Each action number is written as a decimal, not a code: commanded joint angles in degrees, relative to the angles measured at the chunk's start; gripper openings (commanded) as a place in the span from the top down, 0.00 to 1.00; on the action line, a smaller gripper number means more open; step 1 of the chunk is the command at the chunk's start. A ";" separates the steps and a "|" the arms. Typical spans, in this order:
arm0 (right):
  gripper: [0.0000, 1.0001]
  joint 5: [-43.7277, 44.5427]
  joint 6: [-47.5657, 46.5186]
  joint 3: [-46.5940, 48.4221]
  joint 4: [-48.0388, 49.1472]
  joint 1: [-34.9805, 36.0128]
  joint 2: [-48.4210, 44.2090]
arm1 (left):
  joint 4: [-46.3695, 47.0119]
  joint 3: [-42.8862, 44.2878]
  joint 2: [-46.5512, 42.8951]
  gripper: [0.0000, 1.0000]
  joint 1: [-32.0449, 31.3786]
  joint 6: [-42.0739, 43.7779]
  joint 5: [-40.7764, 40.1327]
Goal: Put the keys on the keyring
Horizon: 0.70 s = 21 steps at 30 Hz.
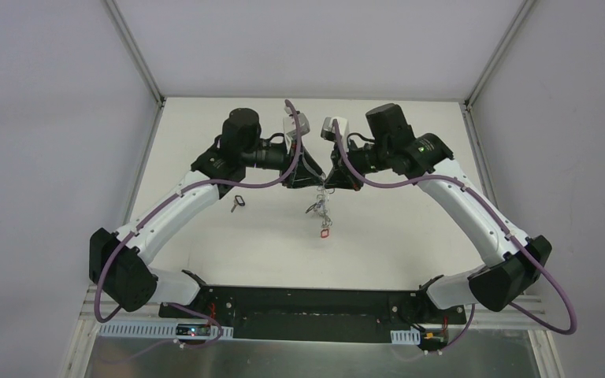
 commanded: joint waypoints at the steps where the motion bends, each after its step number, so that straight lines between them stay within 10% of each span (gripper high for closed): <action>1: 1.00 -1.43 -0.02 2.76 0.63 0.31 -0.26 | 3.22 -0.24 1.04 0.62 -0.45 0.95 3.59; 21: 1.00 -3.67 1.92 2.42 2.04 -0.69 -0.28 | 2.23 -1.63 0.72 0.98 -0.80 3.27 5.21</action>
